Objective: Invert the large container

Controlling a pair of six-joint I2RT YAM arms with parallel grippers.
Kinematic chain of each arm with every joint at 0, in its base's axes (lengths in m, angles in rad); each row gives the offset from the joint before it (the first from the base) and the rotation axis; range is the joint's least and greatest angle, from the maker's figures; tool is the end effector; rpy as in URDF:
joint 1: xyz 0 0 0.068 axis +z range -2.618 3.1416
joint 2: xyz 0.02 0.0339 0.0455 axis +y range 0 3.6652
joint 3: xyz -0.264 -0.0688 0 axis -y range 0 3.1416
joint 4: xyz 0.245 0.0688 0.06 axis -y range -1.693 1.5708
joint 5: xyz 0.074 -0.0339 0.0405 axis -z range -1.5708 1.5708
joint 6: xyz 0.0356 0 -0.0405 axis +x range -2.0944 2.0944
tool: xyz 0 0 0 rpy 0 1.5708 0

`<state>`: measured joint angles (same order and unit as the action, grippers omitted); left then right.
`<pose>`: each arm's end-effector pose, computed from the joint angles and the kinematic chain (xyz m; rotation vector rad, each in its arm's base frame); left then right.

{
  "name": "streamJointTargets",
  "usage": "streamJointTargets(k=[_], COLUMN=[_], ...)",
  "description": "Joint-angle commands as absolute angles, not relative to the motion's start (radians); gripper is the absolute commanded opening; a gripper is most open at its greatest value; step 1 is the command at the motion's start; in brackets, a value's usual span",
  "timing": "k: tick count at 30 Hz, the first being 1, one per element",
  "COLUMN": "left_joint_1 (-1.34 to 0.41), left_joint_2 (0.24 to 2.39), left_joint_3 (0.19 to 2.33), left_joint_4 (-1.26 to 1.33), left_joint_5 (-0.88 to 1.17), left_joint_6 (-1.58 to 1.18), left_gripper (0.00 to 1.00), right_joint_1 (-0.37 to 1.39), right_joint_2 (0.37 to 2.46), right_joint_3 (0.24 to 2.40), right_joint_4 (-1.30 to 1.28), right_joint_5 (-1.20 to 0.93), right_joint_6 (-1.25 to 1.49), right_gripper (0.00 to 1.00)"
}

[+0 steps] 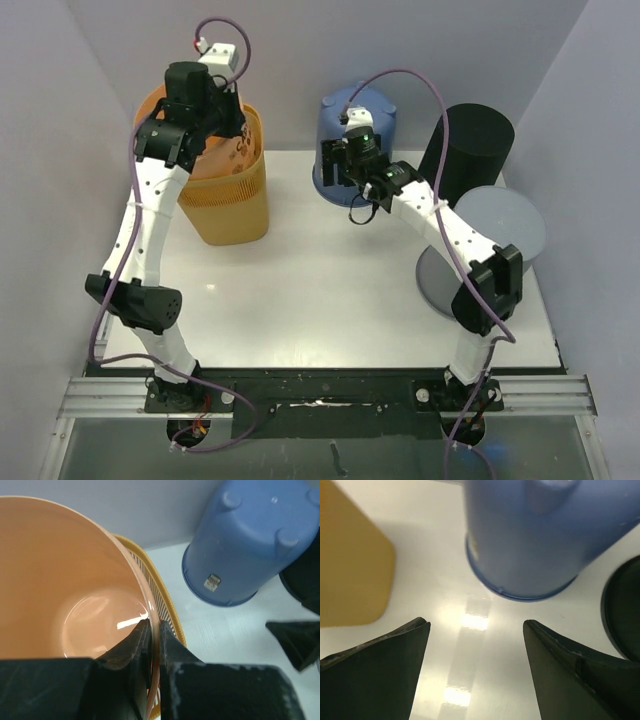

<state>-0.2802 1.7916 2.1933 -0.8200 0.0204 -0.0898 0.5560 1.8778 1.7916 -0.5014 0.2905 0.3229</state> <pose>0.3650 -0.1058 0.4776 0.2031 1.9879 -0.2589 0.3783 0.2230 0.3439 -0.0820 2.1360 0.2033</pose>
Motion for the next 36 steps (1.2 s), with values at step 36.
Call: streamJointTargets(k=[36], left_joint_1=[-0.376], left_joint_2=[1.428], left_joint_3=[2.022], left_joint_4=[-0.013], left_joint_5=[0.730], left_joint_6=[-0.618], left_gripper=[0.00], right_joint_1=[0.538], right_joint_2=[1.030], right_joint_3=[1.517], right_joint_4=[-0.534], right_joint_5=[0.730], right_joint_6=[0.266], right_gripper=[0.84])
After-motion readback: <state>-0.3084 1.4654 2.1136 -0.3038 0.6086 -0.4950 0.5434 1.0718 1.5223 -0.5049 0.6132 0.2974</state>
